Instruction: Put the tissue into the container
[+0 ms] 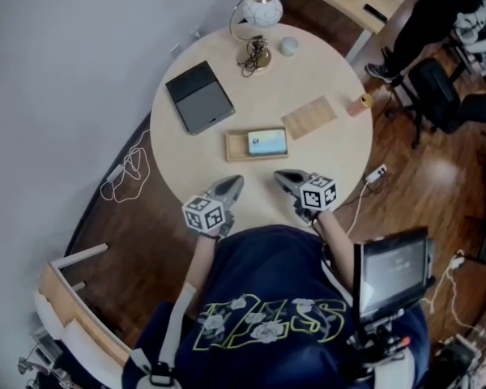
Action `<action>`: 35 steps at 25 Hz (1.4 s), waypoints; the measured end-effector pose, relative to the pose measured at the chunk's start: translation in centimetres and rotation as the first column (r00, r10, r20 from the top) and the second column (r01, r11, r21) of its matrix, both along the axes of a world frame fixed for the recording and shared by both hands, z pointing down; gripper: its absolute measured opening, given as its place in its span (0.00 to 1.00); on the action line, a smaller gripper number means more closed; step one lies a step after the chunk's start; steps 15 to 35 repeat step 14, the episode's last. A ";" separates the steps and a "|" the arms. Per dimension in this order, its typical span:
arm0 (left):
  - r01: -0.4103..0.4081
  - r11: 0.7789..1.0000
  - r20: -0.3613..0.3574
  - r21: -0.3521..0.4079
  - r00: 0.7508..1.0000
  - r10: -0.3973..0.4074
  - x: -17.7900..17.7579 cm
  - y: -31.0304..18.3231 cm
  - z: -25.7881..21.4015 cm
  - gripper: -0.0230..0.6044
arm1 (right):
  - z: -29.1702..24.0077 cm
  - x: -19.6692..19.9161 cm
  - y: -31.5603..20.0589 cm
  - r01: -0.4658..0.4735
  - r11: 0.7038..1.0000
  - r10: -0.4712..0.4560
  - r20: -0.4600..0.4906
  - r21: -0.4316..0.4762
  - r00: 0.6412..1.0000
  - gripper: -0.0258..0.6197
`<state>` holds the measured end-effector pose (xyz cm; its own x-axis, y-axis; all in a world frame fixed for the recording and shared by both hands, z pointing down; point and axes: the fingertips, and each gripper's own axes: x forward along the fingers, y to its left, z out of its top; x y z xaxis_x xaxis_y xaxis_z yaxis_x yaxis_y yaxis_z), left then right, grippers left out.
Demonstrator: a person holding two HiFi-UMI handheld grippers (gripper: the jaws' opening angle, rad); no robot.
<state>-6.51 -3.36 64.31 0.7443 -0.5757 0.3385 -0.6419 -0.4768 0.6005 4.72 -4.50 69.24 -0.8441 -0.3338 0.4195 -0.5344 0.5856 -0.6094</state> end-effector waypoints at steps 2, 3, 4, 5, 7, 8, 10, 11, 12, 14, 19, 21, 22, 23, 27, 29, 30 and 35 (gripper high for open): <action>-0.021 1.000 0.012 -0.006 1.000 0.021 0.4 1.0 0.5 0.05 | 0.9 0.1 1.1 0.030 0.999 -0.028 -0.075 0.028 0.997 0.03; -0.022 1.000 0.018 -0.010 1.000 0.023 0.3 1.3 0.7 0.05 | 1.4 0.2 1.5 0.045 0.998 -0.041 -0.103 0.036 0.994 0.03; -0.020 1.000 0.020 -0.013 1.000 0.020 0.1 1.5 0.9 0.04 | 1.7 0.3 1.8 0.058 0.998 -0.053 -0.121 0.037 0.991 0.03; -0.016 1.000 0.019 -0.018 1.000 0.016 0.0 1.6 1.0 0.05 | 1.7 0.5 1.9 0.070 0.997 -0.064 -0.132 0.037 0.989 0.03; -0.011 0.999 0.015 -0.031 1.000 0.012 -0.3 1.7 1.3 0.04 | 1.2 0.6 1.8 0.085 0.995 -0.077 -0.147 0.052 0.986 0.03; -0.013 0.999 0.017 -0.039 1.000 0.014 -0.5 1.9 1.6 0.04 | 1.1 0.5 1.7 0.087 0.994 -0.076 -0.144 0.069 0.987 0.03; -0.024 0.999 0.029 -0.046 0.999 0.025 -1.2 1.8 1.7 0.05 | 0.5 -0.3 1.2 0.086 0.991 -0.073 -0.118 0.106 0.990 0.03; -0.034 0.999 0.035 -0.043 0.999 0.036 -1.6 1.6 1.5 0.05 | -0.1 -0.7 0.8 0.084 0.989 -0.071 -0.107 0.120 0.992 0.03; -0.046 0.998 0.041 -0.037 0.998 0.047 -1.9 1.3 1.3 0.04 | -0.8 -1.1 0.4 0.081 0.988 -0.068 -0.100 0.133 0.993 0.03; -0.069 0.997 0.050 -0.022 0.996 0.070 -2.5 0.5 0.9 0.04 | -2.4 -1.7 -0.5 0.073 0.985 -0.059 -0.093 0.159 0.994 0.03; -0.069 0.997 0.050 -0.022 0.996 0.070 -2.5 0.5 0.9 0.04 | -2.4 -1.7 -0.5 0.073 0.985 -0.059 -0.093 0.159 0.994 0.03; -0.069 0.997 0.050 -0.022 0.996 0.070 -2.5 0.5 0.9 0.04 | -2.4 -1.7 -0.5 0.073 0.985 -0.059 -0.093 0.159 0.994 0.03; -0.069 0.997 0.050 -0.022 0.996 0.070 -2.5 0.5 0.9 0.04 | -2.4 -1.7 -0.5 0.073 0.985 -0.059 -0.093 0.159 0.994 0.03; -0.069 0.997 0.050 -0.022 0.996 0.070 -2.5 0.5 0.9 0.04 | -2.4 -1.7 -0.5 0.073 0.985 -0.059 -0.093 0.159 0.994 0.03; -0.069 0.997 0.050 -0.022 0.996 0.070 -2.5 0.5 0.9 0.04 | -2.4 -1.7 -0.5 0.073 0.985 -0.059 -0.093 0.159 0.994 0.03; -0.069 0.997 0.050 -0.022 0.996 0.070 -2.5 0.5 0.9 0.04 | -2.4 -1.7 -0.5 0.073 0.985 -0.059 -0.093 0.159 0.994 0.03; -0.069 0.997 0.050 -0.022 0.996 0.070 -2.5 0.5 0.9 0.04 | -2.4 -1.7 -0.5 0.073 0.985 -0.059 -0.093 0.159 0.994 0.03; -0.069 0.997 0.050 -0.022 0.996 0.070 -2.5 0.5 0.9 0.04 | -2.4 -1.7 -0.5 0.073 0.985 -0.059 -0.093 0.159 0.994 0.03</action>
